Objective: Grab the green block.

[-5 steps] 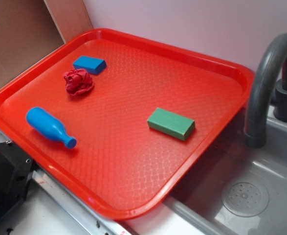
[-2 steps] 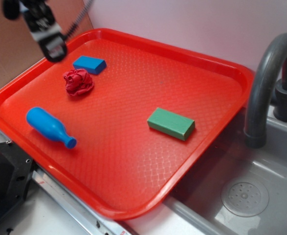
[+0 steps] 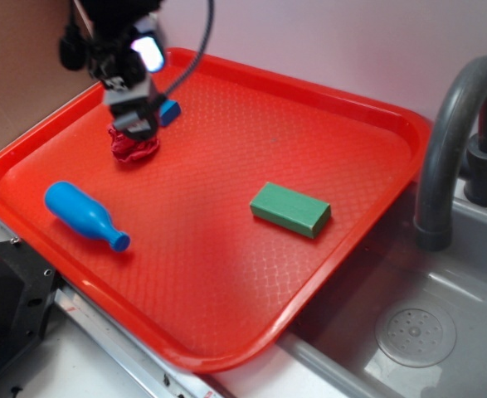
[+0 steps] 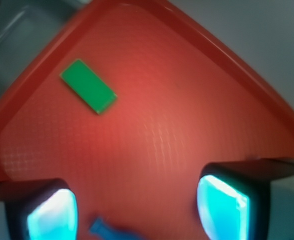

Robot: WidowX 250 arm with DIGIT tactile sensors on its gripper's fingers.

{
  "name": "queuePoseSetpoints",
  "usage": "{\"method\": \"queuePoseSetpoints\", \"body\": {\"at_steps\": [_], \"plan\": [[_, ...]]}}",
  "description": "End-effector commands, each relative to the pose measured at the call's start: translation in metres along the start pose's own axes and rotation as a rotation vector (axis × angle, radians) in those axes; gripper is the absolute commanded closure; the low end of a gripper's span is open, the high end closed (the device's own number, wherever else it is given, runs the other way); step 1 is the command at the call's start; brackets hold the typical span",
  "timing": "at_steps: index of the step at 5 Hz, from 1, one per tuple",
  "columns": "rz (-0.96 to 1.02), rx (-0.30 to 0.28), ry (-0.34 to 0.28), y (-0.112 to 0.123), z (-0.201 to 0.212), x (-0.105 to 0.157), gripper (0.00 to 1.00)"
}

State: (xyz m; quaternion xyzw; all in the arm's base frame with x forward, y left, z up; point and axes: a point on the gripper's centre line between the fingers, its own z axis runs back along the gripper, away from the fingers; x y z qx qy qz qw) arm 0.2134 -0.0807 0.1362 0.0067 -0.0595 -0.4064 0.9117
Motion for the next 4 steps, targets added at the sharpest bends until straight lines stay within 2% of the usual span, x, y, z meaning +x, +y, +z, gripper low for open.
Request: {"method": "queuePoseSetpoints", "body": {"at_steps": [1, 3, 4], "plan": [[-0.303, 0.011, -0.039, 0.004, -0.026, 0.025, 0.0], [-0.437, -0.076, -0.008, -0.01, -0.056, 0.045, 0.0], [-0.459, -0.069, 0.047, -0.016, -0.072, 0.053, 0.0]]}}
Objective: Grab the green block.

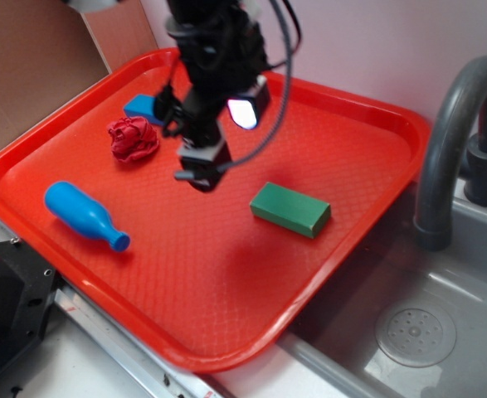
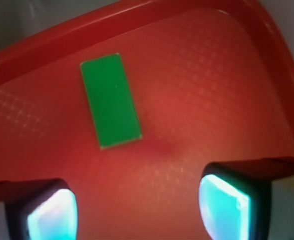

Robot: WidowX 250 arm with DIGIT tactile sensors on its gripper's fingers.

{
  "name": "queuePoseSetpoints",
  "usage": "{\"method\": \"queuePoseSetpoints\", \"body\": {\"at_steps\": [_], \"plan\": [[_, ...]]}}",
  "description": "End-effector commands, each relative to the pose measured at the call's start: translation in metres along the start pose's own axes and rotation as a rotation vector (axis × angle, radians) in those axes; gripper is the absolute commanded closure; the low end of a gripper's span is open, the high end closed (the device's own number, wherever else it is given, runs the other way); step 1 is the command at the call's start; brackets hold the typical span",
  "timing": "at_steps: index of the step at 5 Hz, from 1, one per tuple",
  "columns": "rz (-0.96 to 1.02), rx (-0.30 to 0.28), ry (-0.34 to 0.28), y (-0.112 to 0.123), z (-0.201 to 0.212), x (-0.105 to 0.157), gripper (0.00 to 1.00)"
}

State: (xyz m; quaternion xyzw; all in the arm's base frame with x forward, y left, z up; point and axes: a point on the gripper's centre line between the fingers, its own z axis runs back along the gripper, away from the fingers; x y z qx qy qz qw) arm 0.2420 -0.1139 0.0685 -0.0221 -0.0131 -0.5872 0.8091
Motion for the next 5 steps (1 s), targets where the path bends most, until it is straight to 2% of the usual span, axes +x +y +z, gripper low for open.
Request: {"method": "queuePoseSetpoints", "body": {"at_steps": [1, 4, 5], "plan": [[-0.077, 0.026, 0.05, -0.003, -0.018, 0.029, 0.0], [-0.187, 0.006, 0.158, -0.026, -0.059, 0.05, 0.0], [-0.174, 0.012, 0.192, -0.026, -0.066, 0.052, 1.0]]}}
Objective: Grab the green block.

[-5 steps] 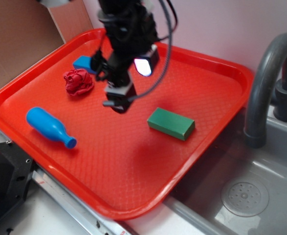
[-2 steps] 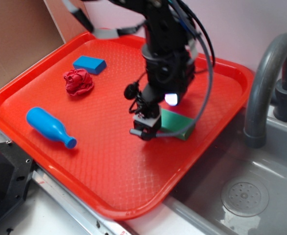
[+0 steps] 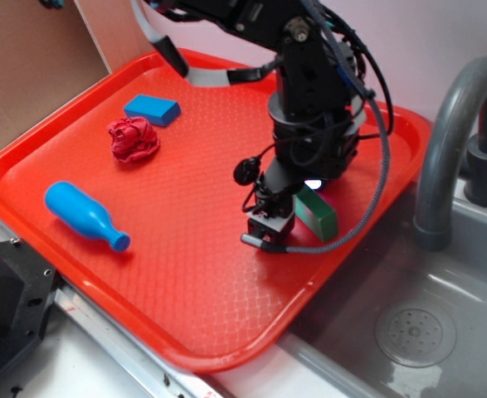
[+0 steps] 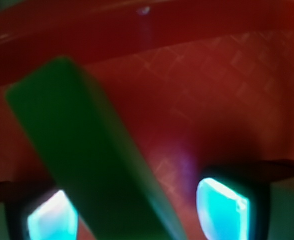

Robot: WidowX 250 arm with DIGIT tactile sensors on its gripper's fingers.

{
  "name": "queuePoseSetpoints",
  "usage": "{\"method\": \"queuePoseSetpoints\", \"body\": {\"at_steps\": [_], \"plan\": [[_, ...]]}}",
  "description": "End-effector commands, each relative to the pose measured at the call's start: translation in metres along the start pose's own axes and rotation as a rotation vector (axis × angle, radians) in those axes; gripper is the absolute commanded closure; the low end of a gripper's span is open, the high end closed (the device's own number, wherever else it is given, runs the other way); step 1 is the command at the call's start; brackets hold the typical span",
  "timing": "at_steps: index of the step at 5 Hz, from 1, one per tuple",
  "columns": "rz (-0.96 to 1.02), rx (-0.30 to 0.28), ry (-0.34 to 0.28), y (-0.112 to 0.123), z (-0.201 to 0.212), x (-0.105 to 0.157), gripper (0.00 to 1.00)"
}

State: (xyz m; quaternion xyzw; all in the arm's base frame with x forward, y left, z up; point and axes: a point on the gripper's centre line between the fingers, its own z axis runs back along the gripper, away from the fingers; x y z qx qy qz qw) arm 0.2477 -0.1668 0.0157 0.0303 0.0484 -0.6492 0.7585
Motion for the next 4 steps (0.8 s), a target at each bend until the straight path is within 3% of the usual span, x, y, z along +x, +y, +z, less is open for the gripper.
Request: {"method": "queuePoseSetpoints", "body": {"at_steps": [1, 2, 3, 4], "plan": [[0.003, 0.001, 0.038, -0.014, -0.011, 0.007, 1.0], [0.134, 0.019, 0.07, -0.01, 0.001, -0.006, 1.0], [0.384, 0.009, 0.019, 0.002, 0.045, -0.056, 1.0], [0.629, -0.045, 0.025, 0.007, 0.089, -0.108, 1.0]]}}
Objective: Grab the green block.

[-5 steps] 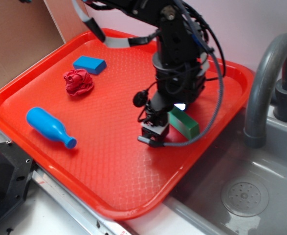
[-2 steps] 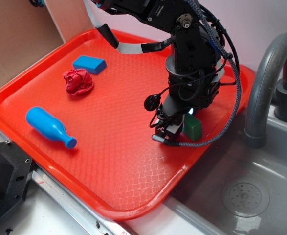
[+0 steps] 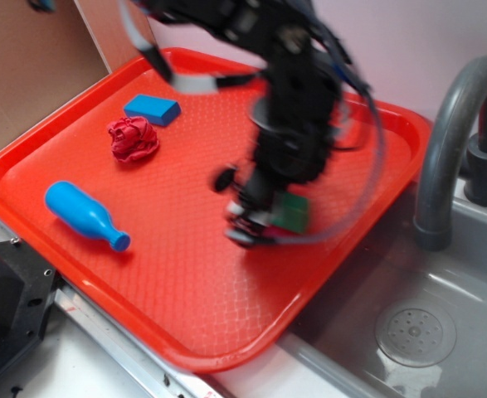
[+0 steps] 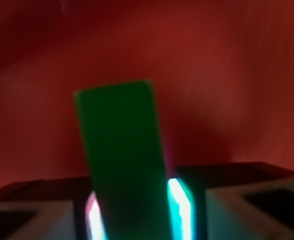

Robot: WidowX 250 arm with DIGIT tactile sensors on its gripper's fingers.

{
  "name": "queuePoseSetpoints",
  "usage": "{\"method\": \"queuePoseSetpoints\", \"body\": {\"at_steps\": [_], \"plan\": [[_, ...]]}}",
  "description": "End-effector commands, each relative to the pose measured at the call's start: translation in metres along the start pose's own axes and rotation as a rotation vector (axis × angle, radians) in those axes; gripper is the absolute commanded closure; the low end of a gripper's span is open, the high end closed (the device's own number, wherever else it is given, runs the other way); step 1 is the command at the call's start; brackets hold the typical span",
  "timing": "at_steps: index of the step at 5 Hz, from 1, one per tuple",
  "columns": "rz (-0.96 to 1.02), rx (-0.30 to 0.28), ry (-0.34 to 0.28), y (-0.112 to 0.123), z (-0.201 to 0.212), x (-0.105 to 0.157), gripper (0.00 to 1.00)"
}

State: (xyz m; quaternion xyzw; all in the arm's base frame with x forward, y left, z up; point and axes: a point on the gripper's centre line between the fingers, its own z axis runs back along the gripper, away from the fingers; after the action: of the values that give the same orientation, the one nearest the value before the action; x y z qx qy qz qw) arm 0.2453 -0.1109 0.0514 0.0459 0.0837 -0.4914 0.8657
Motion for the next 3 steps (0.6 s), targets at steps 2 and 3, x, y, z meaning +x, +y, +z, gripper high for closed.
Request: {"method": "queuePoseSetpoints", "body": {"at_steps": [2, 3], "plan": [[0.73, -0.17, -0.127, 0.001, 0.115, -0.126, 1.0], [0.982, -0.16, -0.177, -0.006, 0.117, -0.124, 1.0]]}}
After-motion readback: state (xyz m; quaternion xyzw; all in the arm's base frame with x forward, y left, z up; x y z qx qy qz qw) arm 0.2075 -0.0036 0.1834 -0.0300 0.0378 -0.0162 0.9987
